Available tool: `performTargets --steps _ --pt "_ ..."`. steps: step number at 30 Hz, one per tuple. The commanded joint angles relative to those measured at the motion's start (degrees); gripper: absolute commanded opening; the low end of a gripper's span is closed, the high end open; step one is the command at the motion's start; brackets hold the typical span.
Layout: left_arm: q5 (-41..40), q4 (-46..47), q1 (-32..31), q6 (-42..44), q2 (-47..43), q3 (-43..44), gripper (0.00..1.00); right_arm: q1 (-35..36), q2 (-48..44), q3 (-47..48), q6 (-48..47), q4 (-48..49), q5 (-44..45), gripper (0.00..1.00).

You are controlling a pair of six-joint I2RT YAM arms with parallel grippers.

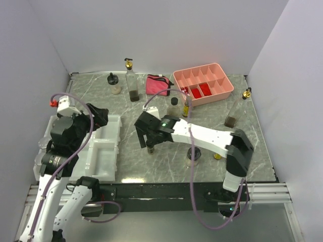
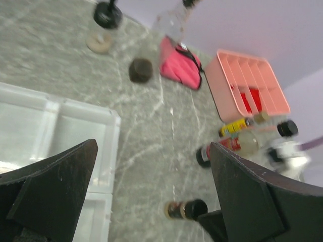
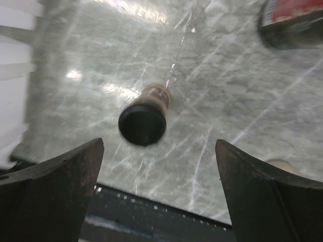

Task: Organize the condiment bottles
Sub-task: Place the bottle at the center of the board, then pick up the bottle from the center of the board.

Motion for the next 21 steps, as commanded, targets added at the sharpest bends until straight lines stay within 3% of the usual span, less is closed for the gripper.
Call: performTargets --steps 1,4,11,18,21 --pt "12.4 -6.6 -0.2 -0.9 6.3 5.0 0.99 0.6 -14.0 -3.7 0.2 1.1 2.7 1.0" --pt "18.2 -8.2 -0.5 0.2 11.7 5.8 0.99 0.9 -22.0 -9.4 0.2 4.6 3.7 1.0" --pt "10.2 -9.1 -9.7 0.4 18.6 6.6 0.97 0.8 -39.1 -20.3 0.4 7.7 9.9 1.0" --pt "-3.2 -10.1 -33.1 -4.6 30.5 10.0 0.95 0.8 -48.9 -27.0 -0.8 10.5 14.5 1.0" --pt "-6.9 -12.4 -39.1 -5.1 37.0 13.3 0.95 0.7 -52.6 -29.5 -1.2 11.6 15.2 1.0"
